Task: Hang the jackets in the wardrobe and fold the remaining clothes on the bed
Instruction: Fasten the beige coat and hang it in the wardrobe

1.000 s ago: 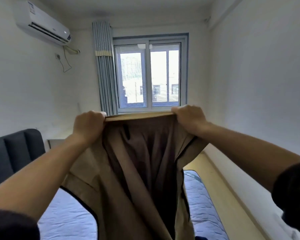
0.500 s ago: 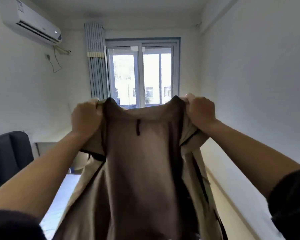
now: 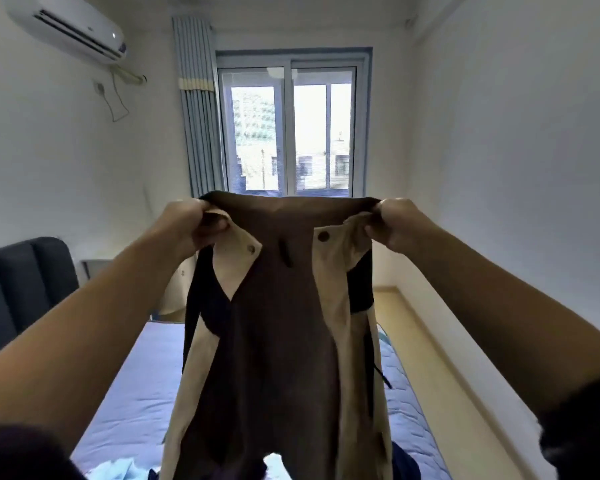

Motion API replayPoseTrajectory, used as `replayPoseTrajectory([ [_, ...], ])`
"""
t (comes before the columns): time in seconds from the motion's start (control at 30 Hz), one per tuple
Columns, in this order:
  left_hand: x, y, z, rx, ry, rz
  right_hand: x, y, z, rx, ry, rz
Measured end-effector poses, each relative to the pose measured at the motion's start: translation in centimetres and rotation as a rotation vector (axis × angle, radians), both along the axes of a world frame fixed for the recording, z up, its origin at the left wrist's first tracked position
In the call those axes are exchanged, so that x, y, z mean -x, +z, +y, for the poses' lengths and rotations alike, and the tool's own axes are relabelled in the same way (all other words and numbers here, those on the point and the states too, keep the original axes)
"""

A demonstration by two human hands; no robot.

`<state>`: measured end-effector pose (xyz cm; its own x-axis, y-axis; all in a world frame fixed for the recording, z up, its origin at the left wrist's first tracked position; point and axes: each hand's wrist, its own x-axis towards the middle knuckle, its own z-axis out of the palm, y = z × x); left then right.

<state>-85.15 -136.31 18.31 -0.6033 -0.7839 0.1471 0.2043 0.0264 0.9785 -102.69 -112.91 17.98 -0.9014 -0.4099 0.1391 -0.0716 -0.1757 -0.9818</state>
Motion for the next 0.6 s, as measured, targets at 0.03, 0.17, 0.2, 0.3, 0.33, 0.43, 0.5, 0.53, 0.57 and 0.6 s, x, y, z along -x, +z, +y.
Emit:
replayPoseTrajectory([
  [0.03, -0.3, 1.1, 0.3, -0.024, -0.031, 0.056, -0.3, 1.1, 0.1, 0.089, 0.0, -0.021],
  [0.17, -0.1, 4.2, 0.5, -0.051, -0.146, 0.212, 0.2, 4.5, -0.6, 0.197, -0.061, 0.084],
  [0.2, 0.6, 4.5, 0.4, -0.048, -0.15, 0.214, 0.8, 4.9, -1.2, 0.185, -0.08, 0.091],
  [0.3, 4.5, 2.9, -1.1, -0.068, -0.111, 0.121, 3.7, 3.5, -4.2, 0.068, -0.133, 0.072],
  [0.33, 6.3, 1.4, -1.9, -0.081, -0.086, 0.059, 4.9, 2.0, -5.5, 0.01, -0.136, 0.051],
  [0.43, 12.4, -5.3, -4.5, -0.116, -0.048, -0.145, 9.0, -4.7, -9.7, -0.223, -0.133, 0.004],
  [0.5, 15.8, -10.5, -5.7, -0.126, -0.121, -0.247, 11.5, -10.0, -11.9, -0.37, -0.031, 0.034],
  [0.53, 17.1, -13.6, -6.0, -0.141, -0.17, -0.304, 12.2, -13.0, -12.7, -0.427, 0.05, 0.042],
  [0.57, 18.0, -17.0, -6.2, -0.162, -0.204, -0.375, 12.7, -16.3, -13.1, -0.485, 0.121, 0.036],
  [0.6, 18.3, -20.7, -6.2, -0.183, -0.22, -0.465, 12.5, -19.9, -13.2, -0.548, 0.172, 0.016],
])
